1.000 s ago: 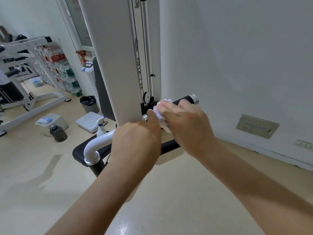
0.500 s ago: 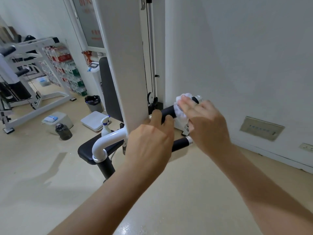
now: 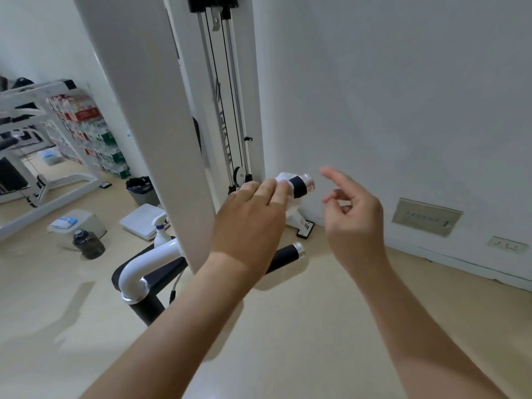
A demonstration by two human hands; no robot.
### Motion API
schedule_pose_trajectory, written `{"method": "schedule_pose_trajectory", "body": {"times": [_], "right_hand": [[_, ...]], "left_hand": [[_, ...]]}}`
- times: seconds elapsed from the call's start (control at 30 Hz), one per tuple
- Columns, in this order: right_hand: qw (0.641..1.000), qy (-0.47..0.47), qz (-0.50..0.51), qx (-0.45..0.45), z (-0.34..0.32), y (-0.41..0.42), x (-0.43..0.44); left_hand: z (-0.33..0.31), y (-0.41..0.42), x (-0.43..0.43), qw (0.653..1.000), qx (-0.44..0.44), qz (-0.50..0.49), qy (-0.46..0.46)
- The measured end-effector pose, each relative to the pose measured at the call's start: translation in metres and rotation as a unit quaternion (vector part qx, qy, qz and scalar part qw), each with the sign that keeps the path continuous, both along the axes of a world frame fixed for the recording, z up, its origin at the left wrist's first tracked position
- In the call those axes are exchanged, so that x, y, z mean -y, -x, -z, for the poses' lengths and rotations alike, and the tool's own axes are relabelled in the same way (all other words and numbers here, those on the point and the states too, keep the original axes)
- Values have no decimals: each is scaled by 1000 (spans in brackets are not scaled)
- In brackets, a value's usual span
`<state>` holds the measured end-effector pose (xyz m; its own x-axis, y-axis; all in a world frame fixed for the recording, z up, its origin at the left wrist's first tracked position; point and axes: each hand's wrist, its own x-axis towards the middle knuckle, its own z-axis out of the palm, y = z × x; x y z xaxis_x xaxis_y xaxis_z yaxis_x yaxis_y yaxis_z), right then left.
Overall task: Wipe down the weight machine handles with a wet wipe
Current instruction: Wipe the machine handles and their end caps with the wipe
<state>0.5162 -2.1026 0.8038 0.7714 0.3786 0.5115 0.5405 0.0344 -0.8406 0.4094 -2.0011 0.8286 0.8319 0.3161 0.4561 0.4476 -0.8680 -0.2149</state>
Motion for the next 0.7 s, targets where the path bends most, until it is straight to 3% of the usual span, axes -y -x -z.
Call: {"method": "schedule_pose_trajectory", "body": {"times": [0.1, 0.27, 0.53, 0.7], "right_hand": [[998, 59, -16, -9, 1, -7, -6], [993, 77, -64, -55, -4, -14, -4], [986, 72, -129, -75, -6, -22, -8], [985, 46, -117, -117, -9, -28, -11]], "left_hand": [[6, -6, 4, 999, 32, -32, -23], [17, -24, 2, 993, 89, -13, -74], [12, -54, -1, 990, 135, 25, -37], [-8, -63, 10, 999, 19, 51, 1]]}}
